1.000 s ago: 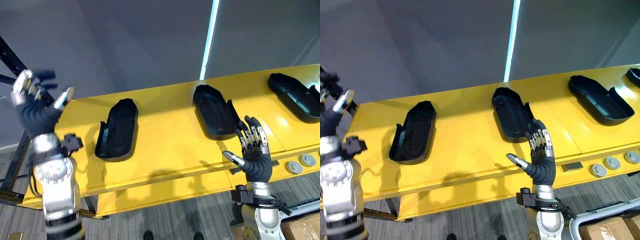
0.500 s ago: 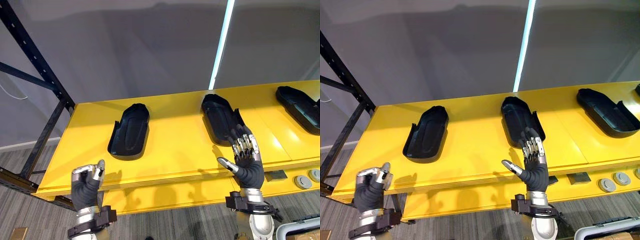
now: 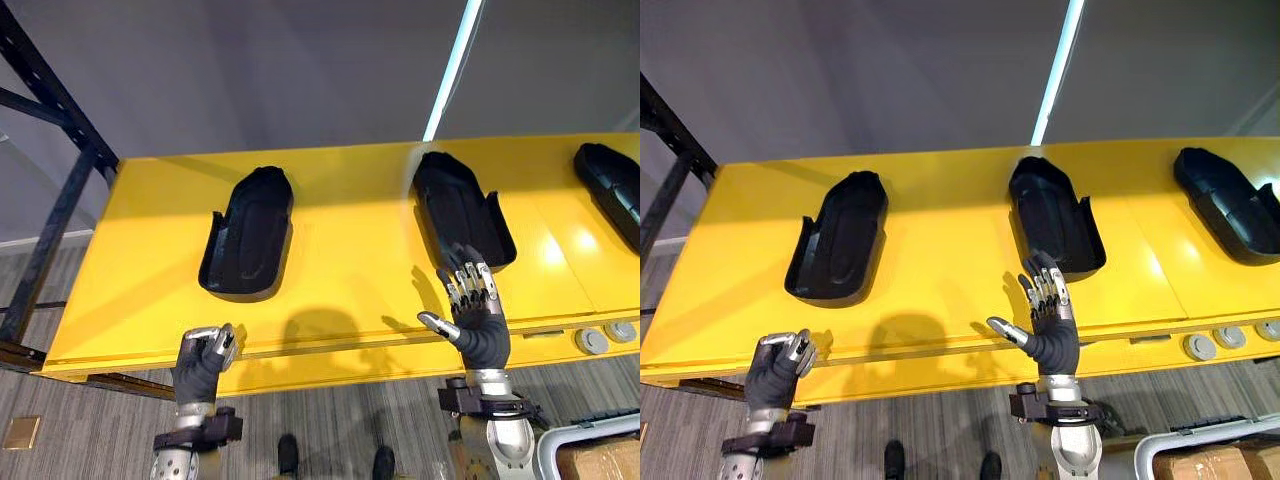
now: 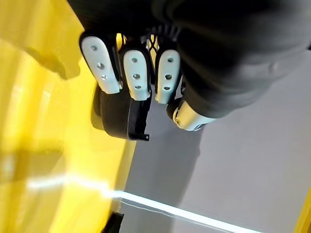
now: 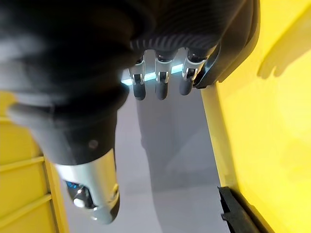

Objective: Walk over and take plastic housings, then place them on the shelf

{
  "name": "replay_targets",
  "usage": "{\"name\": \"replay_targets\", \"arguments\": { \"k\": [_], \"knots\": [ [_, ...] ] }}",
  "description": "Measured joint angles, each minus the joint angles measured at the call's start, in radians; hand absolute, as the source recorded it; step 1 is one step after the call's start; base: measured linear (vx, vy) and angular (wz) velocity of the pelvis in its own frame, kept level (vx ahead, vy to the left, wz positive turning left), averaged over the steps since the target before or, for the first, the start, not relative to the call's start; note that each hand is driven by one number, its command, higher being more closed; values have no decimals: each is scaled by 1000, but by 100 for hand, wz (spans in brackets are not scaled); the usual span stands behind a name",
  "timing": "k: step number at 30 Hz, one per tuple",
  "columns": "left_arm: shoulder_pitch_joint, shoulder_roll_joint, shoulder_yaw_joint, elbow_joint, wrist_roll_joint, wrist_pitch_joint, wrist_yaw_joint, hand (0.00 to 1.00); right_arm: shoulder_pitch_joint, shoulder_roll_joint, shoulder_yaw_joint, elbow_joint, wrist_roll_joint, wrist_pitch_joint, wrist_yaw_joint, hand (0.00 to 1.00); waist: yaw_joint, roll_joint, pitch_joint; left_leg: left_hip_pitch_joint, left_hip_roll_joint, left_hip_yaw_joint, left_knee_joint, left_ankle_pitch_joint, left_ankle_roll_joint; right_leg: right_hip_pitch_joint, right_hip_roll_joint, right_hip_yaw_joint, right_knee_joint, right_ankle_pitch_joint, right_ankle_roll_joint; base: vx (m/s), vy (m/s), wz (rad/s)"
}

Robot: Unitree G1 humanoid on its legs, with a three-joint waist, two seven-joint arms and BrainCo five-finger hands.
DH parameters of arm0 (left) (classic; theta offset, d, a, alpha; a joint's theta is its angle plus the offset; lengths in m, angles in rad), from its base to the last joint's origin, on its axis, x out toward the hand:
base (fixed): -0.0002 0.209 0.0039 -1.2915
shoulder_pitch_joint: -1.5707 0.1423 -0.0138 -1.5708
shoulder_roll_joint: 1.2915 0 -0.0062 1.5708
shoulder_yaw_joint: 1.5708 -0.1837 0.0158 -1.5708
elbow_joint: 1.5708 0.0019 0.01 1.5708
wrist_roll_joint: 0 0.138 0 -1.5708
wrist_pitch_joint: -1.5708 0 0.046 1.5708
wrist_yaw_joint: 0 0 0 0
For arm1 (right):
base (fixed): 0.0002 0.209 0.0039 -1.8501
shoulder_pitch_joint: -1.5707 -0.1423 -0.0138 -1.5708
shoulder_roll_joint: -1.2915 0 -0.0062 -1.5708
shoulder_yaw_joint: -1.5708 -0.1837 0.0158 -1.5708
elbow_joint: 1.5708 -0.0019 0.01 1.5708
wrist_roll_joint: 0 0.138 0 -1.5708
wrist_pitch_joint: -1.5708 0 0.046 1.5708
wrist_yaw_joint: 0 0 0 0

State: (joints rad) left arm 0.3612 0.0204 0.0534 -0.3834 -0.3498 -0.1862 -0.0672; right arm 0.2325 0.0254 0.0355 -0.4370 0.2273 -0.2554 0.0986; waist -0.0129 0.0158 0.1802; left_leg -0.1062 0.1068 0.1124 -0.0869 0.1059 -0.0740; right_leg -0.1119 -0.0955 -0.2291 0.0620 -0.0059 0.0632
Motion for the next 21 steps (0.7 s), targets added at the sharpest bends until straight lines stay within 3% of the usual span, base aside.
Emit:
{"name": "replay_targets", "arguments": {
  "k": [11,21],
  "knots": [
    [-167,4,19,144,31,2,69,100,-7,1,-25,0,3,0,-1,0,-22,2,29,-12,4,30,0,-4,-5,-28,5,28,-1,1,-2,-8,0,-7],
    [-242,22,40,201,51,-15,88,100,-12,1,-26,0,39,0,0,0,-21,6,33,-19,13,54,0,-7,-8,-48,14,50,-1,6,-7,-18,-3,-7]
  ]
}}
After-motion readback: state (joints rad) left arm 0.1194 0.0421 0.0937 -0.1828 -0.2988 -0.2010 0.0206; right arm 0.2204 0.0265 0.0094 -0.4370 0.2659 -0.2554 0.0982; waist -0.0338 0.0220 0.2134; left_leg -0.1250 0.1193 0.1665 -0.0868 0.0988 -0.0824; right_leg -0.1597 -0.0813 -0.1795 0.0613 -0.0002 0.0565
